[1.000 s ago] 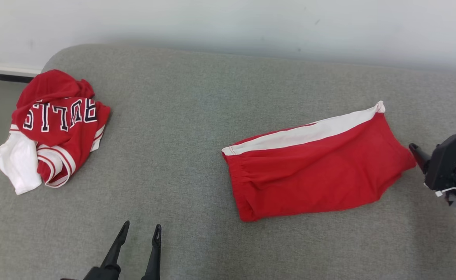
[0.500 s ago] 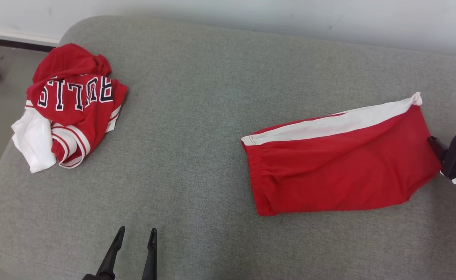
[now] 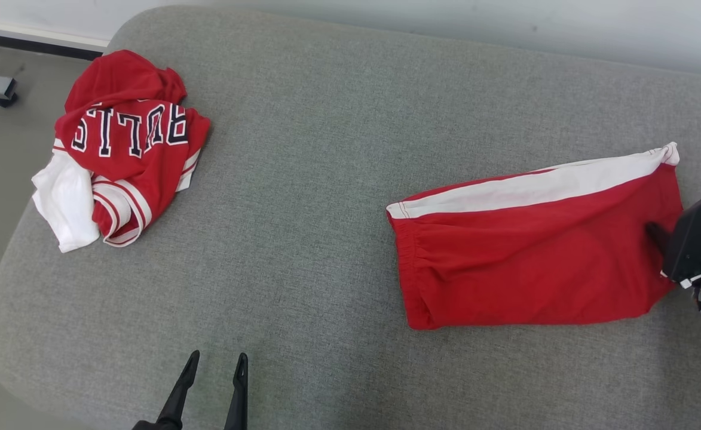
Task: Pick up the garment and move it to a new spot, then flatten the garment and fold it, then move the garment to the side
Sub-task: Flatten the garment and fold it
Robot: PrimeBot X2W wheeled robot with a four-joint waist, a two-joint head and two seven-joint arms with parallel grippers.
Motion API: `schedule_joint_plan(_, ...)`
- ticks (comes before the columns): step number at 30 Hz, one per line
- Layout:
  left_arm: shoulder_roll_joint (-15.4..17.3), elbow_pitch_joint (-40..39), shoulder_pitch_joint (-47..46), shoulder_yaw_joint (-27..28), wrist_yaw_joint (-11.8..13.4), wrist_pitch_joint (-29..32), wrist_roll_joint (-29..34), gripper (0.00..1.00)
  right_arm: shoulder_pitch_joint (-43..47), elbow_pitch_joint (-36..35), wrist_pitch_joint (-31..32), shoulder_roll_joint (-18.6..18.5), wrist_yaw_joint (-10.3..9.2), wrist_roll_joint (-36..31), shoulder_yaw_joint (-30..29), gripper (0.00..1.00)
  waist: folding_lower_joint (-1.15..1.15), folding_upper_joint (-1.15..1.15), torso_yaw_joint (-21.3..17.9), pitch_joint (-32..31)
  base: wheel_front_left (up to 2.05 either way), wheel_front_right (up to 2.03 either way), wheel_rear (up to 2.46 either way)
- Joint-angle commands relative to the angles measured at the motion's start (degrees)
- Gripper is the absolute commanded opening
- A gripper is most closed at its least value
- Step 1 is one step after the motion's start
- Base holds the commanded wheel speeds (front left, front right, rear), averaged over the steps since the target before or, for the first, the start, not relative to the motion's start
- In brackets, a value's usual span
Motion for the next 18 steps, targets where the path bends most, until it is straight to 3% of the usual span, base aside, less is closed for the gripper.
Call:
schedule_joint_plan(1,-0.2,0.3,-0.3,0.3,-0.1,-0.2,0.1,1.00,4.4,1.8,2.4,2.5,0.18,-0.2,1.3,0.42,0.00,0.01,0.0,-0.1,0.00,0.00,0.00)
schedule_joint_plan(2,-0.3,0.4,-0.3,0.4,-0.2,-0.2,0.1,1.00,4.9,1.4,2.6,2.6,0.18,-0.5,1.2,0.25,0.00,0.01,0.0,-0.1,0.00,0.00,0.00)
schedule_joint_plan(3,-0.4,0.5,-0.3,0.5,-0.4,-0.2,0.2,1.00,5.2,1.0,2.6,2.4,0.17,-0.7,1.0,0.00,0.00,0.01,-0.1,-0.1,0.00,0.00,0.00)
schedule_joint_plan(18,-1.3,1.5,1.0,1.5,-1.4,-0.2,0.9,1.00,8.7,-7.7,-6.6,-0.4,0.02,-6.4,-5.5,0.00,0.00,0.01,-3.5,-3.7,0.00,0.00,0.00)
